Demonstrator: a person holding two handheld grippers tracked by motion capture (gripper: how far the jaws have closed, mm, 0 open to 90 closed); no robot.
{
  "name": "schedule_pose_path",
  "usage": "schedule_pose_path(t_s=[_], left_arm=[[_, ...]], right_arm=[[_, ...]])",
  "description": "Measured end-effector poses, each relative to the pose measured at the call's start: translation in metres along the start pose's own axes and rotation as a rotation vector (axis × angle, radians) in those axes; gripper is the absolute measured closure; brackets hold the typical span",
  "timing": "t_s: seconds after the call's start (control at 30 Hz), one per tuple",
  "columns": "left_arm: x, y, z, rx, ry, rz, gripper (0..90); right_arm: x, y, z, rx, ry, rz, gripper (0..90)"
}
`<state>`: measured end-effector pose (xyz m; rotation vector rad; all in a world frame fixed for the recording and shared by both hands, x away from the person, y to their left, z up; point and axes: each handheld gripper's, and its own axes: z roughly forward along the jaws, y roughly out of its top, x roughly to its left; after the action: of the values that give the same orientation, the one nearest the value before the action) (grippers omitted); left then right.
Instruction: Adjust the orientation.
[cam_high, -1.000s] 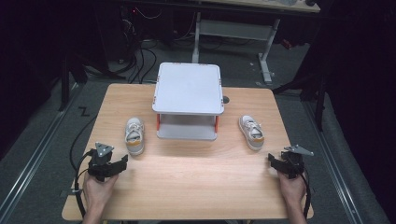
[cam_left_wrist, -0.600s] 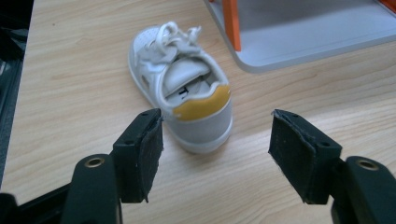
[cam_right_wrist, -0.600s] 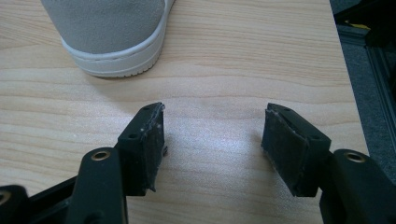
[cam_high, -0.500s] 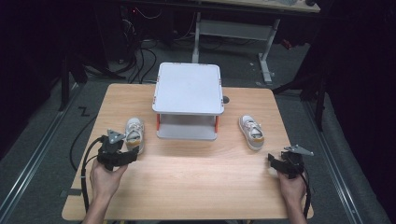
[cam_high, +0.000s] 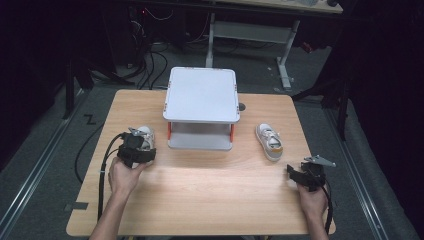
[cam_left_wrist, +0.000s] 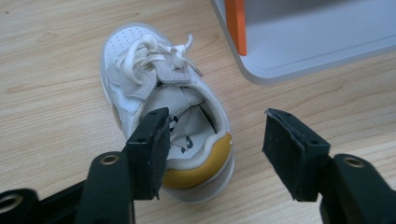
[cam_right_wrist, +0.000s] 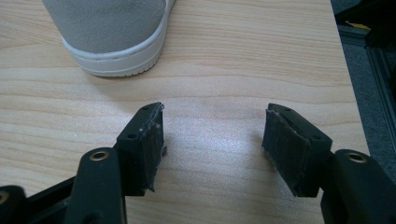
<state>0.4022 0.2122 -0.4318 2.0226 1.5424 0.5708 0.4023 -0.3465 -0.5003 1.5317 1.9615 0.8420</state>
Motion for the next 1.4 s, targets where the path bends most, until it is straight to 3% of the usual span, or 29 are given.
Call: schedule_pose_path(t_s=[0.23,0.43,0.63,1.07,1.4], left_arm=[[0.003,0.004,0.014,0.041,0.001,0.006,53.6],[0.005,0.006,0.025,0.067,-0.043,-0.006,66.7],[0.007,0.005,0.025,0.058,-0.076,-0.002,75.9],[-0.002,0.004,0.019,0.024,-0.093,0.042,79.8],[-0.011,0.002,-0.001,-0.020,-0.130,0.079,80.0]], right_arm=[[0.000,0.000,0.000,0.000,0.000,0.000,38.4],[0.000,0.000,0.000,0.000,0.000,0.000,38.4],[0.000,0.000,0.000,0.000,0.000,0.000,38.4],[0.000,0.000,0.000,0.000,0.000,0.000,38.4],[0.000,0.000,0.000,0.000,0.000,-0.001,38.4]])
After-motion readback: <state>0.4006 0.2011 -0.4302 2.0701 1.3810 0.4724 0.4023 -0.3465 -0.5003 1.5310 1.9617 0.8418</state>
